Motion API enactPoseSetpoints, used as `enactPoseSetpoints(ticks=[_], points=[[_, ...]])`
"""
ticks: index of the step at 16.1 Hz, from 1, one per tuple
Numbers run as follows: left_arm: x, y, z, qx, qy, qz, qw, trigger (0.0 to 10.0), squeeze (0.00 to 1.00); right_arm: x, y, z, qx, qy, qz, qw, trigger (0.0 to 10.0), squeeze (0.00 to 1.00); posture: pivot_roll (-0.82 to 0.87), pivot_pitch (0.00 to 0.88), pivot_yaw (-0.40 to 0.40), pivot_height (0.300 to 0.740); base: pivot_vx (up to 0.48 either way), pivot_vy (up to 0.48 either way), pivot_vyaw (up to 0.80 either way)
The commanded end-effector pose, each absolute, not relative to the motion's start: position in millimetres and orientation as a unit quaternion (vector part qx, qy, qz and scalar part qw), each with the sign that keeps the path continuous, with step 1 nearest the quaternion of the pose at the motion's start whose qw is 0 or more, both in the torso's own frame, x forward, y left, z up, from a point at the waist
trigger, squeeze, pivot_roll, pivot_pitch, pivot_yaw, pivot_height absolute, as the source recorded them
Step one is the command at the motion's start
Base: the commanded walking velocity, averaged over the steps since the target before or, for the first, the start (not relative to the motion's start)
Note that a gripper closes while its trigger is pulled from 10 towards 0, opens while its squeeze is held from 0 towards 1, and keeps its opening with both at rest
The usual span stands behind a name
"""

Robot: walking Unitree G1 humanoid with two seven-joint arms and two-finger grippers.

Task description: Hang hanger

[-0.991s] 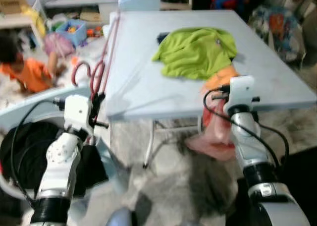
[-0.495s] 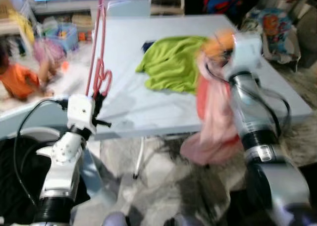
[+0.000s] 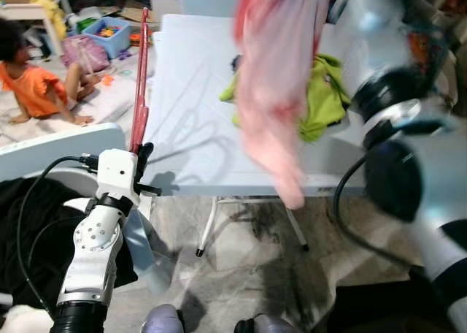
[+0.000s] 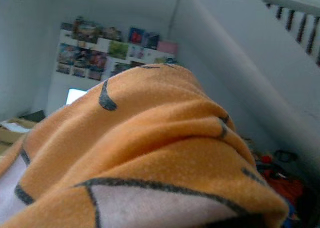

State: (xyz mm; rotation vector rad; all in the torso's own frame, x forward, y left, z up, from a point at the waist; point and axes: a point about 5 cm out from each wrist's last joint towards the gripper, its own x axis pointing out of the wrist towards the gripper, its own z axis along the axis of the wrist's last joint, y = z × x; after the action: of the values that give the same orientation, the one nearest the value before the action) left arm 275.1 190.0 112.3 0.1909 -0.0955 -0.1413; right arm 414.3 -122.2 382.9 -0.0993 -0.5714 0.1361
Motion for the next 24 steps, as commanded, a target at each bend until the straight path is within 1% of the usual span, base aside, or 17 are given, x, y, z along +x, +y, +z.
enactPoseSetpoints(ticks=[1, 2, 5, 6, 7, 8, 11, 13, 14, 15, 16, 17, 19, 20, 22, 23, 24], points=[[275.0, 186.3, 117.3, 0.1, -0.056, -0.07, 0.991, 10.0, 0.0, 417.6, -139.8, 379.3, -0.042, -0.262, 0.02, 0.964, 10.0, 0.0, 0.11, 0.0, -0.14, 0.74, 0.0, 0.0, 0.0], [275.1, 187.0, 117.9, 0.101, -0.058, -0.063, 0.991, 10.0, 0.0, 418.4, -153.1, 377.2, -0.064, -0.253, -0.03, 0.965, 10.0, 0.0, 0.11, 0.0, -0.142, 0.74, 0.0, 0.0, 0.0], [274.6, 186.5, 117.1, 0.1, -0.057, -0.058, 0.992, 10.0, 0.0, 420.3, -175.0, 360.3, -0.111, -0.223, -0.094, 0.964, 10.0, 0.0, 0.11, 0.0, -0.141, 0.74, 0.0, 0.0, 0.0], [274.7, 184.6, 115.0, 0.1, -0.053, -0.061, 0.992, 10.0, 0.0, 422.6, -190.0, 331.6, -0.165, -0.173, -0.111, 0.965, 10.0, 0.0, 0.1, 0.0, -0.132, 0.74, 0.0, 0.0, 0.0], [274.7, 184.6, 115.0, 0.1, -0.053, -0.061, 0.992, 10.0, 0.0, 422.6, -190.0, 331.6, -0.165, -0.173, -0.111, 0.965, 10.0, 0.0, 0.1, 0.0, -0.132, 0.74, 0.0, 0.0, 0.0], [279.6, 178.3, 110.8, 0.102, -0.038, -0.081, 0.991, 10.0, 0.0, 422.1, -202.8, 247.0, -0.203, 0.0, -0.041, 0.978, 10.0, 1.0, 0.07, 0.0, -0.108, 0.74, 0.0, 0.0, 0.0], [284.1, 171.7, 107.9, 0.106, -0.028, -0.096, 0.989, 10.0, 0.0, 407.9, -210.6, 182.0, -0.233, 0.133, 0.02, 0.963, 10.0, 1.0, 0.05, 0.0, -0.086, 0.74, 0.0, 0.0, 0.0], [284.8, 169.1, 105.9, 0.108, -0.021, -0.106, 0.988, 10.0, 0.0, 404.7, -208.8, 173.1, -0.24, 0.133, 0.053, 0.96, 10.0, 1.0, 0.05, 0.0, -0.08, 0.74, 0.0, 0.0, 0.0], [283.0, 165.8, 102.7, 0.109, -0.012, -0.119, 0.987, 10.0, 0.0, 401.6, -203.6, 166.5, -0.221, 0.132, 0.106, 0.961, 10.0, 1.0, 0.04, 0.0, -0.072, 0.74, 0.0, 0.0, 0.0], [282.4, 164.9, 101.8, 0.11, -0.01, -0.122, 0.986, 10.0, 0.0, 400.3, -202.3, 164.0, -0.203, 0.135, 0.123, 0.962, 10.0, 1.0, 0.04, 0.0, -0.072, 0.74, 0.0, 0.0, 0.0], [281.5, 164.5, 100.3, 0.113, -0.004, -0.131, 0.985, 10.0, 0.0, 391.5, -202.9, 148.2, -0.163, 0.178, 0.187, 0.952, 10.0, 1.0, 0.05, 0.0, -0.064, 0.74, 0.0, 0.0, 0.0], [281.6, 164.7, 100.1, 0.113, -0.003, -0.131, 0.985, 10.0, 0.0, 390.1, -203.1, 145.7, -0.153, 0.188, 0.196, 0.95, 10.0, 1.0, 0.05, 0.0, -0.064, 0.74, 0.0, 0.0, 0.0], [281.9, 166.1, 99.2, 0.113, 0.002, -0.135, 0.984, 10.0, 0.0, 385.9, -196.2, 146.8, -0.014, 0.186, 0.264, 0.946, 10.0, 1.0, 0.04, 0.0, -0.051, 0.74, 0.0, 0.0, 0.0], [282.7, 166.4, 98.7, 0.115, 0.005, -0.139, 0.984, 10.0, 0.0, 390.3, -198.5, 158.1, 0.091, 0.133, 0.235, 0.959, 10.0, 1.0, 0.04, 0.0, -0.046, 0.74, 0.0, 0.0, 0.0], [284.3, 163.7, 99.8, 0.115, 0.006, -0.145, 0.983, 10.0, 0.0, 396.8, -223.3, 168.2, 0.213, 0.073, 0.057, 0.973, 10.0, 1.0, 0.04, 0.0, -0.046, 0.74, 0.0, 0.0, 0.0], [284.3, 163.2, 100.1, 0.115, 0.005, -0.146, 0.983, 10.0, 0.0, 396.4, -226.6, 168.7, 0.224, 0.064, 0.043, 0.972, 10.0, 1.0, 0.04, 0.0, -0.046, 0.74, 0.0, 0.0, 0.0], [281.7, 164.5, 98.9, 0.113, 0.011, -0.147, 0.983, 10.0, 0.0, 395.2, -218.6, 168.8, 0.218, 0.04, 0.082, 0.972, 10.0, 1.0, 0.04, 0.005, -0.04, 0.74, 0.0, 0.0, 0.0]])
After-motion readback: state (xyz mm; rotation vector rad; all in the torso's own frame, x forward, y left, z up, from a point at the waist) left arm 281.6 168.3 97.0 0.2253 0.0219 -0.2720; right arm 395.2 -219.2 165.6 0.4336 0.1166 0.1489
